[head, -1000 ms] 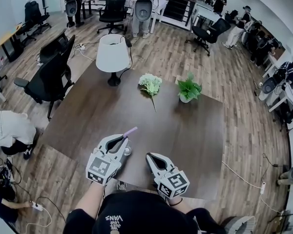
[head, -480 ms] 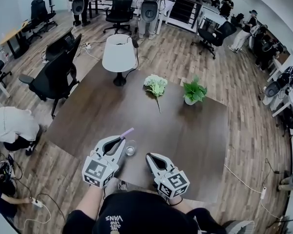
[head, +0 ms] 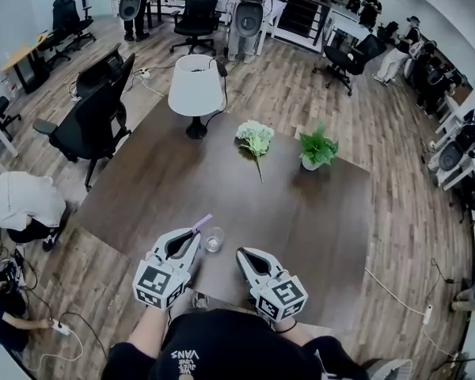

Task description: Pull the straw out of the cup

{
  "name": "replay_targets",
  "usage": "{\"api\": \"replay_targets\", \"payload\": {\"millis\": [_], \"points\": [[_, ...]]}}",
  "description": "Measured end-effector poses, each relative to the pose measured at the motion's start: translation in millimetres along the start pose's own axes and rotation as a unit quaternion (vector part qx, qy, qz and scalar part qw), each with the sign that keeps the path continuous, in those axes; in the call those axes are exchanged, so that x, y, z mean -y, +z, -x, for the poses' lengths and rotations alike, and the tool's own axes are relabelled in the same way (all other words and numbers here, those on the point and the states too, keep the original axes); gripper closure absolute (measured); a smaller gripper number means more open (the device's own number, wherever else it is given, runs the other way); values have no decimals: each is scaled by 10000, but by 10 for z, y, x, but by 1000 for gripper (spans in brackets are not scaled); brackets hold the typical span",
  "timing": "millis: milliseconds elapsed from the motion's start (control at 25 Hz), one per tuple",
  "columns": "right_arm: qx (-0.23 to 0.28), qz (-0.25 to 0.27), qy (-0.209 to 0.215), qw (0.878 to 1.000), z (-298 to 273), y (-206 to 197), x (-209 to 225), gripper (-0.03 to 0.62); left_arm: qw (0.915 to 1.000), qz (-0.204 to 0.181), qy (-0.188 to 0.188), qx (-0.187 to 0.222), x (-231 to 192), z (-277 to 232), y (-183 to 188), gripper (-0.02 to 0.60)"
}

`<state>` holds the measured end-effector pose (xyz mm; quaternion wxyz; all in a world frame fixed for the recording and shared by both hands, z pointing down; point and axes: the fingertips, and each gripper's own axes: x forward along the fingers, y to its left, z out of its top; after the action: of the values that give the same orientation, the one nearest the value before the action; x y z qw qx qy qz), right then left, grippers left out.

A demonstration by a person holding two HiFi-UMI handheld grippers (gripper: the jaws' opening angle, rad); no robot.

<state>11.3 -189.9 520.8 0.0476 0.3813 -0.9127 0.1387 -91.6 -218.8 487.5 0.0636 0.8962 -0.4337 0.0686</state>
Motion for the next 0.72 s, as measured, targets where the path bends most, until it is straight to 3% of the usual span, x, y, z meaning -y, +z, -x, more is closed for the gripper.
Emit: {"api": "replay_targets", "payload": {"millis": [720], "points": [[-2,18,18,10000,5,-1,-31,576,9984,449,-108,-330,233,97,-457,549]]}}
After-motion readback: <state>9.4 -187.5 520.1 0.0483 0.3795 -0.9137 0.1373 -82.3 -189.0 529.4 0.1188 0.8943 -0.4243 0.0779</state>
